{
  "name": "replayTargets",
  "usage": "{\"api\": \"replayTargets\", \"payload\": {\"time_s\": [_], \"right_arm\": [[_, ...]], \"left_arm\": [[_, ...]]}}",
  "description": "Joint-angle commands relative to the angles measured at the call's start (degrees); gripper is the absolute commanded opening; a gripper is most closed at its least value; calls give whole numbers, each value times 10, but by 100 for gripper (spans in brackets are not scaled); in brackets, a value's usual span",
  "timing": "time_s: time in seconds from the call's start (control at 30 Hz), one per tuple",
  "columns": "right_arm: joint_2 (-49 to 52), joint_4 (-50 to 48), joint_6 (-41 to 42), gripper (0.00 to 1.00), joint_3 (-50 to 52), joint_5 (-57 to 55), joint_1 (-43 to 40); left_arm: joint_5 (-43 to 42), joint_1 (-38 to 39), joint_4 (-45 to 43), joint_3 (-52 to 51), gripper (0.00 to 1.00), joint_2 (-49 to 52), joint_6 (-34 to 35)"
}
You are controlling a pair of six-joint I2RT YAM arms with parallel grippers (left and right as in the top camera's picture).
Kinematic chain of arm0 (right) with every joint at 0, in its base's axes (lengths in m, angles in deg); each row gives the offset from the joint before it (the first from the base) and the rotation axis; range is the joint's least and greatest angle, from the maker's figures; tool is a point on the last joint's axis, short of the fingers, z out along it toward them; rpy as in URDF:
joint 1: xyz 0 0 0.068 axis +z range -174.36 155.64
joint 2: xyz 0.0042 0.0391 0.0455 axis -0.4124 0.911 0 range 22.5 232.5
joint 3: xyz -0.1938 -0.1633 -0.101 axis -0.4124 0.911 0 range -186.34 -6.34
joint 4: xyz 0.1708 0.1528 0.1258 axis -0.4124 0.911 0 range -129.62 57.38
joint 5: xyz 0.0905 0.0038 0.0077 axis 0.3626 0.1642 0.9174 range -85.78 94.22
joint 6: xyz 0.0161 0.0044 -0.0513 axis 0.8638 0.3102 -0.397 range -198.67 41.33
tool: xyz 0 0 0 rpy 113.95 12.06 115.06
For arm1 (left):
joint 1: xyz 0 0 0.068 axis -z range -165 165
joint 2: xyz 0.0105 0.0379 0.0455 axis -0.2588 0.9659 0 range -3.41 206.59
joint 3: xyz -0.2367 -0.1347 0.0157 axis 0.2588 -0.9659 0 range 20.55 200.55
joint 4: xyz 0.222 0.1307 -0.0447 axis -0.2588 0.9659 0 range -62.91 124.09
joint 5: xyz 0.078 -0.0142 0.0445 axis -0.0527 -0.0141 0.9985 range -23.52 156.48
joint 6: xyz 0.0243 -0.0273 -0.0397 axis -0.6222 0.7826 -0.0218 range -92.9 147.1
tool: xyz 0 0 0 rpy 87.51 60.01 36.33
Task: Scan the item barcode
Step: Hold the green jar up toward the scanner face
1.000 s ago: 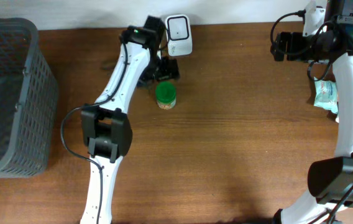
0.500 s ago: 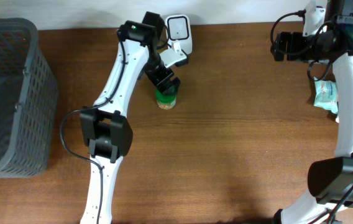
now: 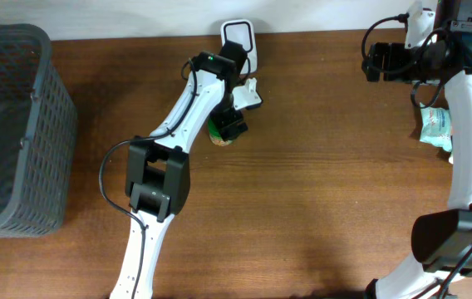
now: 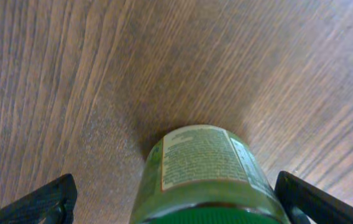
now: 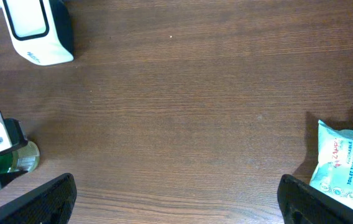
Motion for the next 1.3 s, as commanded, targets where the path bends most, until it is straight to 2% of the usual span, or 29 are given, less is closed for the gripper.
{"api": "replayTargets", "payload": {"time_s": [0.0, 0.07, 0.13, 0.17, 0.37, 0.43, 0.47, 0.53, 0.57, 0.6, 0.7, 0.77, 0.8, 0.9, 0.97, 1.0, 1.07, 1.13, 1.27], "right_arm": [[2, 1, 3, 99, 0, 5, 3], [2, 1, 3, 99, 0, 5, 3], [2, 1, 3, 99, 0, 5, 3], [2, 1, 3, 99, 0, 5, 3], [2, 1, 3, 99, 0, 5, 3], [2, 1, 3, 99, 0, 5, 3], [2, 1, 3, 99, 0, 5, 3], [2, 1, 3, 99, 0, 5, 3], [2, 1, 3, 99, 0, 5, 3], [2, 1, 3, 99, 0, 5, 3], [2, 1, 3, 99, 0, 5, 3], [2, 1, 3, 99, 0, 5, 3], [2, 1, 3, 99, 0, 5, 3], [2, 1, 3, 99, 0, 5, 3], [2, 1, 3, 99, 0, 5, 2], [2, 1, 3, 99, 0, 5, 3], [2, 1, 3, 99, 0, 5, 3], [2, 1, 3, 99, 0, 5, 3], [2, 1, 3, 99, 0, 5, 3]], "left_arm": [[10, -3, -8, -7, 100, 3, 4], [10, -3, 2, -7, 97, 3, 4], [10, -2, 18, -7, 87, 3, 19], [10, -2, 21, -7, 78, 3, 36], [10, -2, 52, -7, 78, 3, 153], [9, -2, 61, -7, 77, 3, 233], [3, -2, 64, -6, 76, 3, 302], [-43, -5, 65, -5, 67, 3, 402], [-96, -10, 62, -5, 56, 3, 452], [-128, -14, 57, -5, 55, 3, 480], [-182, -28, 41, -5, 60, 3, 604], [-192, -37, 38, -5, 72, 3, 680], [-185, -44, 27, -5, 99, 3, 685], [-116, -54, 5, -5, 99, 3, 685], [-108, -57, -7, -5, 99, 3, 669], [-108, -57, -12, -3, 99, 3, 634], [-107, -57, -5, 21, 99, 2, 470], [-97, -57, 16, 49, 99, 2, 386], [-70, -52, 41, 71, 99, 2, 380]]}}
